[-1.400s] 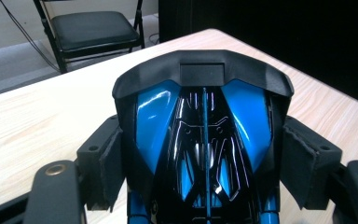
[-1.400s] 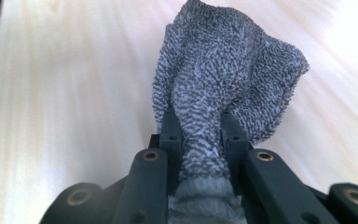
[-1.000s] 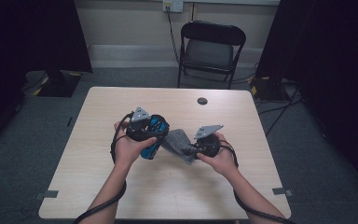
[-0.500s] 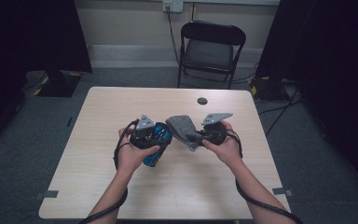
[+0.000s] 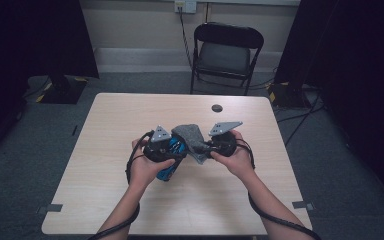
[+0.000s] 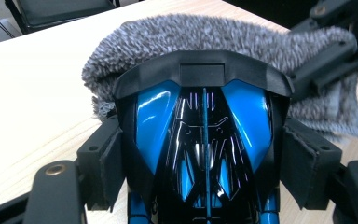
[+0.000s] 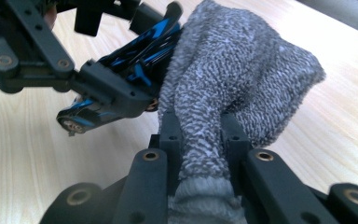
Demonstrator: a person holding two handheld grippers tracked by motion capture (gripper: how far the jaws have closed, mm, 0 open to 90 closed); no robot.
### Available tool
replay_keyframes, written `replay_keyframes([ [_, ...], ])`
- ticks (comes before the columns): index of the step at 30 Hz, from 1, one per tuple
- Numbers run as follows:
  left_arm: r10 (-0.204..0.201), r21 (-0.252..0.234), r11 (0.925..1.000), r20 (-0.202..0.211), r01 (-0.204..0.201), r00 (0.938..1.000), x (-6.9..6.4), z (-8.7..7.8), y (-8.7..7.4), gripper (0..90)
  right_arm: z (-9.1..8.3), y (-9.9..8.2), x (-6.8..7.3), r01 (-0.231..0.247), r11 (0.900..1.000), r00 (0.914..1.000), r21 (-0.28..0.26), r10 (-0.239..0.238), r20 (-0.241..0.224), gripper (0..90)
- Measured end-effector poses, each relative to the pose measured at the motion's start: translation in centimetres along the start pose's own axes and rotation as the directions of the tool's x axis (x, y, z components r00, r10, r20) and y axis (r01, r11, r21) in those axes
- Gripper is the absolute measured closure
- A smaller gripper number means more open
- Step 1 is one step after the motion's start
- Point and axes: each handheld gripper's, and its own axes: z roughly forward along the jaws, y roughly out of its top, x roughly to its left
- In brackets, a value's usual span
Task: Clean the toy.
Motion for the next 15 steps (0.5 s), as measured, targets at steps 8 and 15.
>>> replay_keyframes([
  [8, 0.007, -0.009, 0.9999, -0.009, -0.007, 0.9999, -0.1, -0.2, 0.5, 25.6, 0.5, -0.2, 0.1, -0.008, 0.9999, 1.0000, 0.007, 0.008, -0.005, 76.4],
  [15, 0.015, -0.006, 0.9999, -0.010, -0.015, 0.9998, -0.1, -0.1, 1.0, 25.5, 1.1, -0.4, 0.6, 0.009, 0.9998, 0.9999, 0.019, -0.009, -0.012, 76.4],
])
